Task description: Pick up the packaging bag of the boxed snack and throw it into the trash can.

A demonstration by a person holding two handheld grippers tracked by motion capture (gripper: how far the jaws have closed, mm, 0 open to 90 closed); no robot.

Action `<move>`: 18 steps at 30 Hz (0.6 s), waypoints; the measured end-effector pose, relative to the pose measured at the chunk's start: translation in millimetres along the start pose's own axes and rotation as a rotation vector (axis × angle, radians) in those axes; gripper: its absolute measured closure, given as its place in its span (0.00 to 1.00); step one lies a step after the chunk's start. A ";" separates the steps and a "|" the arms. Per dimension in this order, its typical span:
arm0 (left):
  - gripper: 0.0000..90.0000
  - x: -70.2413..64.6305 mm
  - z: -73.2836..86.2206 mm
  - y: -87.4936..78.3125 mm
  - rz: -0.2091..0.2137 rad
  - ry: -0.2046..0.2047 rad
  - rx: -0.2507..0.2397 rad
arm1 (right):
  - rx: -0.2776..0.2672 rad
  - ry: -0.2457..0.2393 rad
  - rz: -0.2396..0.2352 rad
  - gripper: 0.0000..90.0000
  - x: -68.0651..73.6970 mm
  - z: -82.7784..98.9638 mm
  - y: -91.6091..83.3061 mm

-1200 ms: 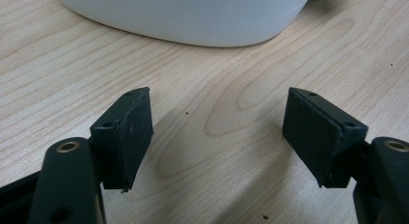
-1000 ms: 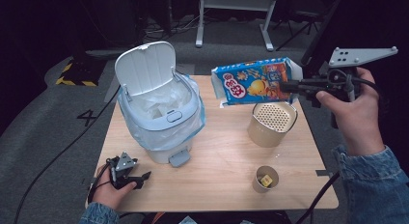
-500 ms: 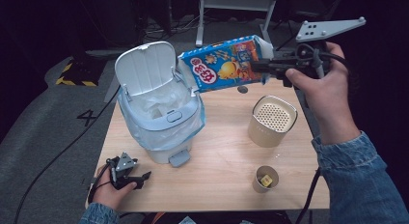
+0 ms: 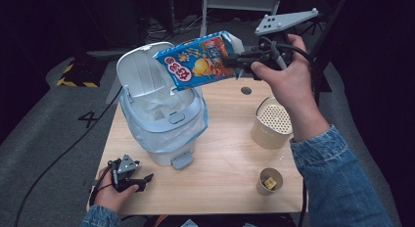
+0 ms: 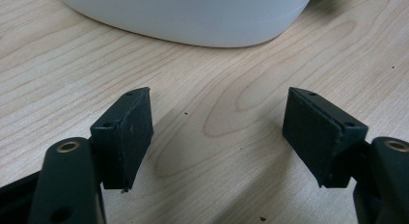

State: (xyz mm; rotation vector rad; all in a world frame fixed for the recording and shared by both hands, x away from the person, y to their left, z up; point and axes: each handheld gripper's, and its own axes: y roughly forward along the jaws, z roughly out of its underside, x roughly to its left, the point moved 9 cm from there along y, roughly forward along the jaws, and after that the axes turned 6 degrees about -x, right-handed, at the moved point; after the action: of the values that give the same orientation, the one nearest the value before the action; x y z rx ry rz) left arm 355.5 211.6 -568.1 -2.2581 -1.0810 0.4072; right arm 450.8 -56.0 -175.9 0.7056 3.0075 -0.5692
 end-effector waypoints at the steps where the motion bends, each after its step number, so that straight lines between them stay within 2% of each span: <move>1: 0.30 0.0 0.0 0.0 0.000 -0.001 0.000 | 0.005 -0.002 -0.003 1.00 0.7 0.3 2.7; 10: 0.30 0.1 -0.1 0.1 -0.002 0.000 -0.002 | 0.057 -0.011 -0.030 1.00 6.5 8.0 30.6; 18: 0.30 -0.1 -0.2 0.2 -0.002 -0.003 -0.002 | 0.108 -0.026 -0.032 1.00 10.1 14.7 48.0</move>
State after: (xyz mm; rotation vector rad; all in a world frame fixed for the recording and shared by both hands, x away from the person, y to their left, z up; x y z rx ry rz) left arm 355.7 211.4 -568.0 -2.2590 -1.0849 0.4086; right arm 461.3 -16.7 -207.1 0.6500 2.9876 -0.7403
